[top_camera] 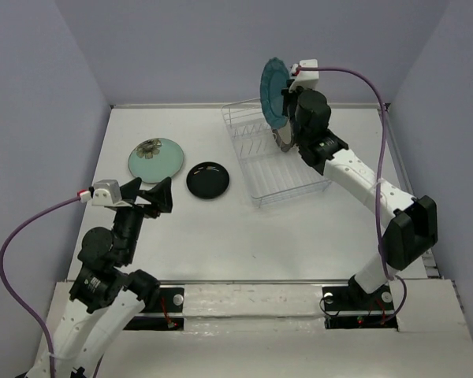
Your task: Load the plates into the dish rack
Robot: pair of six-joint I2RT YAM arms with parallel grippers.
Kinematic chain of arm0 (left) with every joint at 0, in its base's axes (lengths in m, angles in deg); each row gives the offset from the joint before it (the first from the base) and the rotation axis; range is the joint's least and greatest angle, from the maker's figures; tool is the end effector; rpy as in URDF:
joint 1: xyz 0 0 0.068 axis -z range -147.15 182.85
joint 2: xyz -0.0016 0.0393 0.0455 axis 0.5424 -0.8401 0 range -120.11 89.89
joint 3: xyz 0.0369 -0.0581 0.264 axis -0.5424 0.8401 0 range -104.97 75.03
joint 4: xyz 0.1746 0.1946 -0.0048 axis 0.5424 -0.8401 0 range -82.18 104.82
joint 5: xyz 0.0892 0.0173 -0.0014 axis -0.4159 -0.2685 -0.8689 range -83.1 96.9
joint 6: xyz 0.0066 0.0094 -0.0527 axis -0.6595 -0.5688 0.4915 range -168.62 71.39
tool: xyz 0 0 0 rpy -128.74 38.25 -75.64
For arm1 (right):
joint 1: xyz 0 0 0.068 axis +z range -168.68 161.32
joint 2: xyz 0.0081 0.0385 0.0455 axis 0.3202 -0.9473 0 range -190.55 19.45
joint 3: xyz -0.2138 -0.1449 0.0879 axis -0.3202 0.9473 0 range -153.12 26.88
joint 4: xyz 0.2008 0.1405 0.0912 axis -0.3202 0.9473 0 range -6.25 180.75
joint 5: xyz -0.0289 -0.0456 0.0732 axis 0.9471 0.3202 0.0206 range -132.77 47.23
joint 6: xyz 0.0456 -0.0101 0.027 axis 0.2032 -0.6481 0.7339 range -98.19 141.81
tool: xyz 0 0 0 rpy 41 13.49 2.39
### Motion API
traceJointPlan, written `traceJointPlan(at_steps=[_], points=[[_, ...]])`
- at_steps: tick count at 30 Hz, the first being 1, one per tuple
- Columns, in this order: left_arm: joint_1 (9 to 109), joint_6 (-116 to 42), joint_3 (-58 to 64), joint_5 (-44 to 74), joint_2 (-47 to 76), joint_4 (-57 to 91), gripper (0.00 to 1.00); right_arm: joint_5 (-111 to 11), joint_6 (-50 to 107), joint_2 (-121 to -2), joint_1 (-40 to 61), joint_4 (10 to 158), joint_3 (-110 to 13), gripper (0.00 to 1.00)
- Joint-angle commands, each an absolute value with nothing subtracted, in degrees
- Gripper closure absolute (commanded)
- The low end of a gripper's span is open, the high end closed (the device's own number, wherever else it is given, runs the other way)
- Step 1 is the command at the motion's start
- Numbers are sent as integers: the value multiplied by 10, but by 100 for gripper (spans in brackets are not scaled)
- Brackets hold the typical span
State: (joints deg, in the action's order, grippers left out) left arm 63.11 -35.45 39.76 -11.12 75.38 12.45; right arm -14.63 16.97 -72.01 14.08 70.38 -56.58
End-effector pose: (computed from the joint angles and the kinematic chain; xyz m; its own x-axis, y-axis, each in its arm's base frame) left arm 0.0699 -0.0280 0.3567 0.2140 -0.3755 -0.9018 0.2819 0.9076 -0.3111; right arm 0.3310 0.1929 0.4126 0.0852 -0.0336 -0.9958 -0.0752 0.9964 -0.0401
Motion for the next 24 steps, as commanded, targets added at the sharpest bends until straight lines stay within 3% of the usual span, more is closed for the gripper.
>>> traceJointPlan(at_steps=[1,11,24], points=[[629,-353,399,-107,741,158,1,-136,81,-742,133,630,-650,93],[629,-354,399,-107,738,156,1,-117,-13,-831,133,631,-682,93],[628,-346,391,-69,662,149,1,-126,104,-886,133,649,-607,93]])
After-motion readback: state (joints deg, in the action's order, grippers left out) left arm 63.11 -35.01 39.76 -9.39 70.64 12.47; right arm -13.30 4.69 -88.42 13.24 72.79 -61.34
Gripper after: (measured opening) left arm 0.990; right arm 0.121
